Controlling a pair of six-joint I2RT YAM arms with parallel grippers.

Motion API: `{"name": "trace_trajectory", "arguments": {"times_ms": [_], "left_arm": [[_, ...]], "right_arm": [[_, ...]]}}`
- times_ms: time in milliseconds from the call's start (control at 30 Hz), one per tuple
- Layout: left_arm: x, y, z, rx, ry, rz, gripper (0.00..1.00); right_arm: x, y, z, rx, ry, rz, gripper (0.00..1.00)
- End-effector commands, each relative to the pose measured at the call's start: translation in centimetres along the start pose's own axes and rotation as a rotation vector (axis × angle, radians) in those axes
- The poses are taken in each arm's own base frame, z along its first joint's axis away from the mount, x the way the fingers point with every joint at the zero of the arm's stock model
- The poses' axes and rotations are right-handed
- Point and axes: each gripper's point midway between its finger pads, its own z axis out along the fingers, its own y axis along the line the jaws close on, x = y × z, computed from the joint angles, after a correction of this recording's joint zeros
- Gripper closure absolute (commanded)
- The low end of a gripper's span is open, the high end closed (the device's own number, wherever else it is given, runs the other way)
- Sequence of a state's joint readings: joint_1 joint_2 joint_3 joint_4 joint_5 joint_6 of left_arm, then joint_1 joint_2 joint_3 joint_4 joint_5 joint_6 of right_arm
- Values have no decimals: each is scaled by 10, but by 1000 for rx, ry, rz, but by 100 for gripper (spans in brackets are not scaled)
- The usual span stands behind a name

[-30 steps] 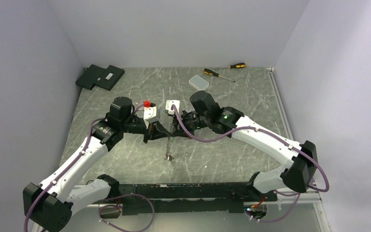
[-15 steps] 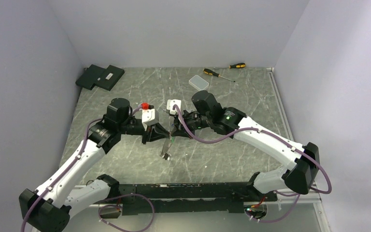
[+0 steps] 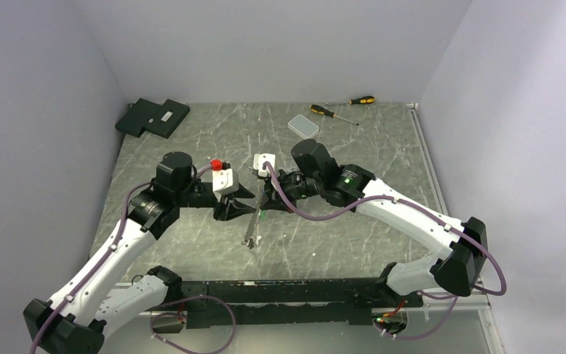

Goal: Put the keys on the keyring

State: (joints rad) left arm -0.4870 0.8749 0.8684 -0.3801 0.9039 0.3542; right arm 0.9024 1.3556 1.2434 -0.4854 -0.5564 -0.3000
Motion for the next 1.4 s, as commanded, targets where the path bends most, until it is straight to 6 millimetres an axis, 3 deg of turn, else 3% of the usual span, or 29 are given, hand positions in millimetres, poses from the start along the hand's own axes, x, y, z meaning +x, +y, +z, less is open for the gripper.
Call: {"name": "trace_trajectory", "arguments": {"times_ms": [0, 667, 767, 967, 1167, 1367], "left_arm": [[-15, 4, 4, 27, -36, 32, 57], [-12, -4, 12, 120, -51, -7, 87], [-13, -7, 13, 140, -57, -10, 100], [-21, -9, 12, 145, -90, -3, 100], [-40, 1, 5, 90, -166, -26, 100], [-58, 14, -12, 24, -271, -45, 100]], "right_arm": [[-31, 8, -11, -15, -93, -82, 100], [-30, 11, -8, -35, -87, -89, 100], [-29, 10, -7, -33, -84, -86, 100], [-31, 8, -8, -18, -95, -86, 100], [-30, 7, -12, 4, -119, -82, 70], [-31, 5, -18, 23, -136, -81, 67]]}}
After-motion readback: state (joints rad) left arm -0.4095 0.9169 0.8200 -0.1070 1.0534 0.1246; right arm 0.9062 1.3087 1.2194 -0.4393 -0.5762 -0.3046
